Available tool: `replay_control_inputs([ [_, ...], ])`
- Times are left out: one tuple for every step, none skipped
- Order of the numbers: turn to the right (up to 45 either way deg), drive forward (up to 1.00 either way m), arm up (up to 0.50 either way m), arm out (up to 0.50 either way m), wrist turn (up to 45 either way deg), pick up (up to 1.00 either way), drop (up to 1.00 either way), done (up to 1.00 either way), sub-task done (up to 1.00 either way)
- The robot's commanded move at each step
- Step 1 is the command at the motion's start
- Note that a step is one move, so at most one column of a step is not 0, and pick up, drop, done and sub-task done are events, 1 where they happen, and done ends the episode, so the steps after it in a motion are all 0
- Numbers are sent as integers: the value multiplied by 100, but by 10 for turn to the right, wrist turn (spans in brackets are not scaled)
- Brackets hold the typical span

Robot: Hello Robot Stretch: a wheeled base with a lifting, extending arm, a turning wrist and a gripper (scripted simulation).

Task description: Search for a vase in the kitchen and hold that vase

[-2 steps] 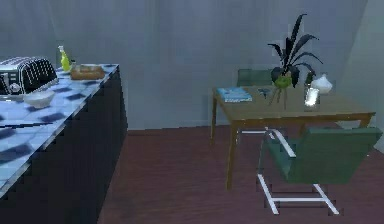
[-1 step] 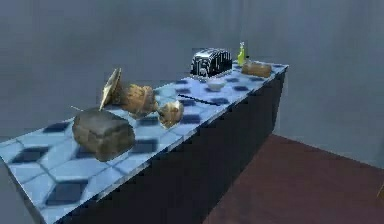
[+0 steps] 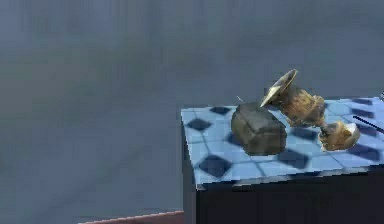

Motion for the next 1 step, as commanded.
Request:
replay_control_inputs([
  [-450, 0, 0, 0, 0, 0, 0, 0, 0],
])
